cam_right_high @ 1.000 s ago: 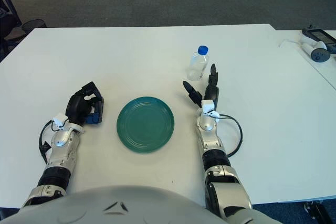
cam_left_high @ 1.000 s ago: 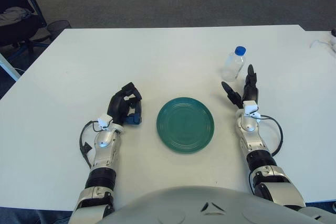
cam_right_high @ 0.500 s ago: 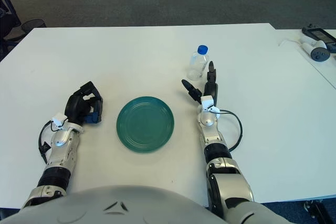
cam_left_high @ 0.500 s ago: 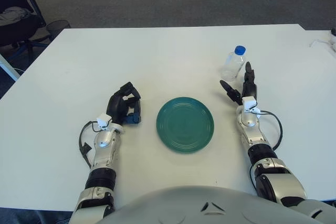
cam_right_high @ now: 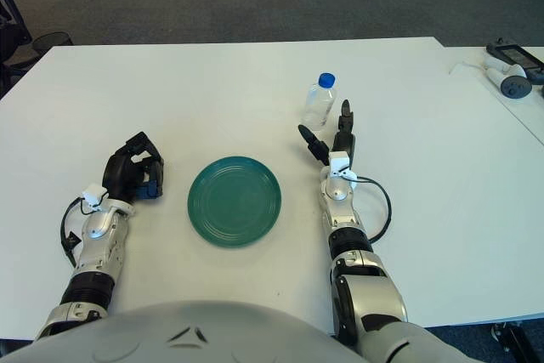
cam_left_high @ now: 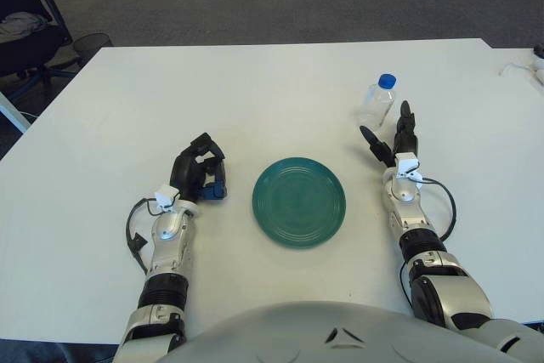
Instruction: Put the bottle into the plate.
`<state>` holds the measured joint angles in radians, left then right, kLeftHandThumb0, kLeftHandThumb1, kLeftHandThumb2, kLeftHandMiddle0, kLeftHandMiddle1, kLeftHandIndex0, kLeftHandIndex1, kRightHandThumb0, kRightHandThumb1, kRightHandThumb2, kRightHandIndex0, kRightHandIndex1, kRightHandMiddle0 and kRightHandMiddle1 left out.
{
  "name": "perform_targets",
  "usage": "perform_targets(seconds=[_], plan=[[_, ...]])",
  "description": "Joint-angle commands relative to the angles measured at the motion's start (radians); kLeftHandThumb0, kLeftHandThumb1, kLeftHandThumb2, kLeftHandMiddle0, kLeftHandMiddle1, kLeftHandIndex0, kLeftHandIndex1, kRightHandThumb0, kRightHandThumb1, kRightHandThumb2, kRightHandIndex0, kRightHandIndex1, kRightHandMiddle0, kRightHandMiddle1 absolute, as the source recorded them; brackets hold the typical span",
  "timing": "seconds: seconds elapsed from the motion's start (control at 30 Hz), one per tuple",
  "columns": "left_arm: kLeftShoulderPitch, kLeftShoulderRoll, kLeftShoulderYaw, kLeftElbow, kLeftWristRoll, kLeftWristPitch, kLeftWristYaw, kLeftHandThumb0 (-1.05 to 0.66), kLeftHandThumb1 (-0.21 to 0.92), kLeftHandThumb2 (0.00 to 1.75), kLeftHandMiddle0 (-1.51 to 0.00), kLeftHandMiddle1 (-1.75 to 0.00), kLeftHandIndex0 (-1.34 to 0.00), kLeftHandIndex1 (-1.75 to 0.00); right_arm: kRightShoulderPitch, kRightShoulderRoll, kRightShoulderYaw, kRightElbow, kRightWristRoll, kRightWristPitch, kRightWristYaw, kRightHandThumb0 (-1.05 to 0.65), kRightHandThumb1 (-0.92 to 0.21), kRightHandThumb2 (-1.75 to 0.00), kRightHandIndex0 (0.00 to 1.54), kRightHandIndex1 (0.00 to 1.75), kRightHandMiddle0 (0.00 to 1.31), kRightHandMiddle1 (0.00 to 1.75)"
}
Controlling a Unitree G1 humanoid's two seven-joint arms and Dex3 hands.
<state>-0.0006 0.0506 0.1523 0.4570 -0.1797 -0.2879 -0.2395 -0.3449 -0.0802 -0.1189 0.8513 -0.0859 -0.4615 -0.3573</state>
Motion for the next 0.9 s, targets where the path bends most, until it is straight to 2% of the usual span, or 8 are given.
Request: perform_targets(seconds=[0.0,0.5,0.87], plan=[[0.055,-0.005,-0.001,0.037,-0.004,0.057,0.003,-0.6,0.05,1.65,-1.3,-1.75,-0.84,-1.75,0.031,0.024,-0.025,0.084,0.033,0.052,-0.01,-0.99,-0.92,-0.17,0.0,0.0,0.0,0.0],[0.06,-0.006,0.006,0.022,-0.002,0.059,0.016,-0.61,0.04,1.66,-1.33,-1.75,-0.85,-1.75,-0.103,0.027,-0.082,0.195,0.067,0.056,-0.017,-0.97,-0.92,-0.26,0.0,0.0,0.0,0.0],[0.07,-0.007,0.003,0.005,0.001,0.061,0.023,-0.6,0.05,1.65,-1.33,-1.75,-0.84,-1.75,-0.257,0.026,-0.071,0.305,0.05,0.101,0.004,-0.99,-0.92,-0.29,0.0,0.0,0.0,0.0]])
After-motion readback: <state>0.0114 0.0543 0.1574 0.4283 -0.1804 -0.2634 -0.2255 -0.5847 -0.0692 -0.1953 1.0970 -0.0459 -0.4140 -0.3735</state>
